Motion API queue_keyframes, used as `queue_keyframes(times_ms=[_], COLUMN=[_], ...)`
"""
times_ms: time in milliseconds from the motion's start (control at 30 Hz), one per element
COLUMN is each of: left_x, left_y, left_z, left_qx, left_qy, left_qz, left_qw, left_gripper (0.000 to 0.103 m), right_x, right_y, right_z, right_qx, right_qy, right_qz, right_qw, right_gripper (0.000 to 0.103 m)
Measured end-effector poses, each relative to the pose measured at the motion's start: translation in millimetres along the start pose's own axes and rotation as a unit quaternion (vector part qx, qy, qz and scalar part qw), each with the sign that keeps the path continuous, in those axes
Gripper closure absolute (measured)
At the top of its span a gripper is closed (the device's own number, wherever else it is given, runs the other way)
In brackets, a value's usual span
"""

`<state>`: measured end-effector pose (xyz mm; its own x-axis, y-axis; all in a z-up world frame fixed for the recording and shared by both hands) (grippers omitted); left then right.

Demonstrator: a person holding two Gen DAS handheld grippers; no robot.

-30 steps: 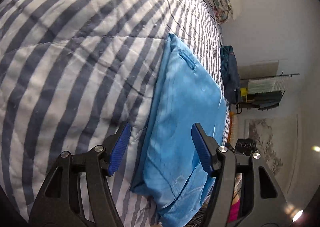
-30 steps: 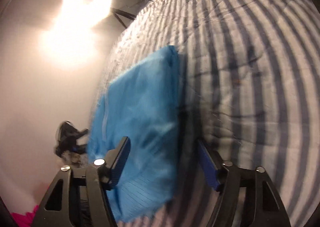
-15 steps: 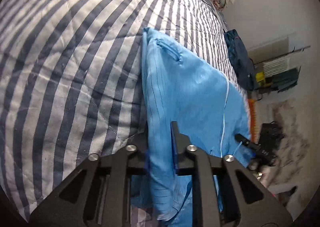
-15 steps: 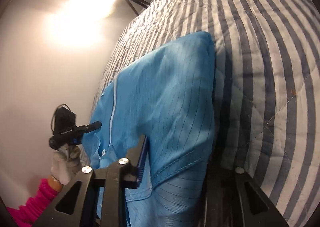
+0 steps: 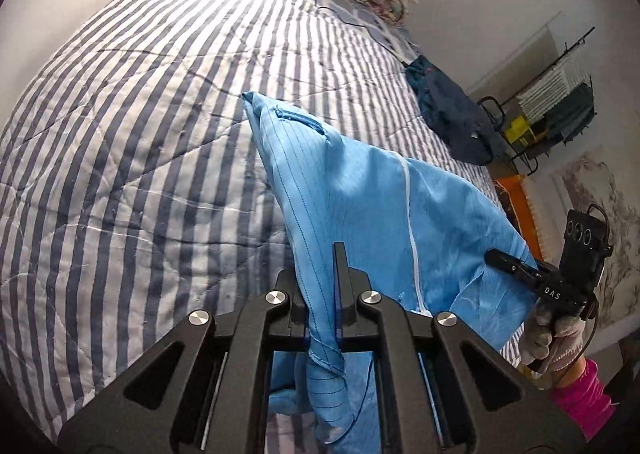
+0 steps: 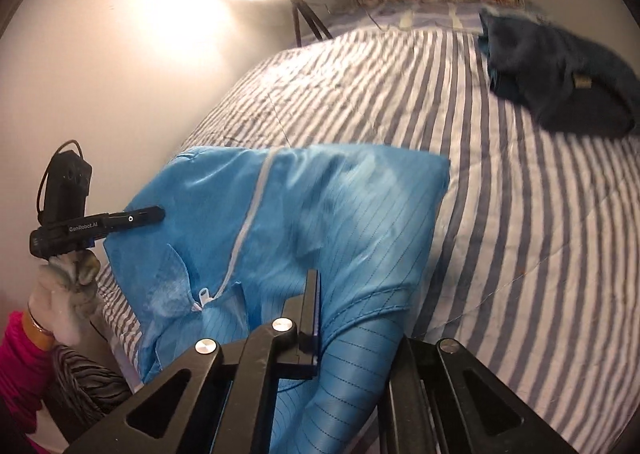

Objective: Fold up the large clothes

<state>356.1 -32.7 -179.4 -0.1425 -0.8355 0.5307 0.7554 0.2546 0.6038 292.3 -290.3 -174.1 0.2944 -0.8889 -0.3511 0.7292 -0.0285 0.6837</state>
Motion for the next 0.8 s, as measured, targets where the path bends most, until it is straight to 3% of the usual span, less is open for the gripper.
queue_keyframes(times_ms=[100,267,333,367,433,467,500,533,600,667,700,733,800], left_x=[-5,-31,-36,-36,-41,-43,-46,-50,-61,-66,-64,-59,-50], left_y=[-3,-6,-9,-10,-13,-14,-15,-17,-23,-30,-30,-31,-31], left_z=[-6,-30,-37,-40,-46,-47,-50,-50,-55,-60,-60,-60,-60], left_qx=[-0.006,-0.026,-0.032,-0.035,-0.038,-0.039,-0.045,-0.050,-0.061,-0.059,-0.055,-0.055,-0.053], left_qy=[0.009,0.019,0.029,0.035,0.040,0.035,0.028,0.024,0.027,0.012,0.013,0.016,0.019], left_qz=[-0.003,0.050,0.043,0.035,0.044,0.054,0.067,0.075,0.103,0.132,0.125,0.111,0.085], left_qw=[0.9999,0.9982,0.9981,0.9981,0.9975,0.9971,0.9963,0.9957,0.9925,0.9894,0.9905,0.9922,0.9948], left_gripper=[0.098,0.098,0.098,0.098,0.098,0.097,0.095,0.093,0.063,0.063,0.063,0.063,0.089], right_x=[1,22,24,25,29,35,40,47,59,69,70,69,59], right_y=[0,-17,-22,-22,-28,-31,-33,-37,-49,-60,-60,-61,-59], right_z=[6,-6,-9,-10,-11,-13,-13,-14,-19,-22,-22,-24,-26], right_qx=[0.002,-0.025,-0.031,-0.027,-0.037,-0.042,-0.042,-0.039,-0.052,-0.036,-0.032,-0.038,-0.041], right_qy=[-0.003,0.009,0.011,0.020,0.027,0.025,0.023,0.026,0.048,0.079,0.085,0.093,0.093], right_qz=[0.012,-0.038,-0.043,-0.043,-0.055,-0.065,-0.075,-0.097,-0.149,-0.207,-0.218,-0.230,-0.211], right_qw=[1.000,0.999,0.999,0.999,0.997,0.997,0.996,0.994,0.986,0.974,0.972,0.968,0.972], right_gripper=[0.099,0.099,0.099,0.095,0.073,0.054,0.046,0.045,0.047,0.050,0.063,0.070,0.083])
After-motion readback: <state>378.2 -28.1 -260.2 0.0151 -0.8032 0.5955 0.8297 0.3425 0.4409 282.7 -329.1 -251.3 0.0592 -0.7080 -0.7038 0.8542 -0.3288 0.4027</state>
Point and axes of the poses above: each gripper's, at about its wrist camera, not at the fingertips, and z roughly against the way its jaws point, x to its right, y to its top, the point moved 5 cm from there along -z, roughly the way its jaws point, and after that the axes turned 15 degrees about x, right-handed, at the moved point
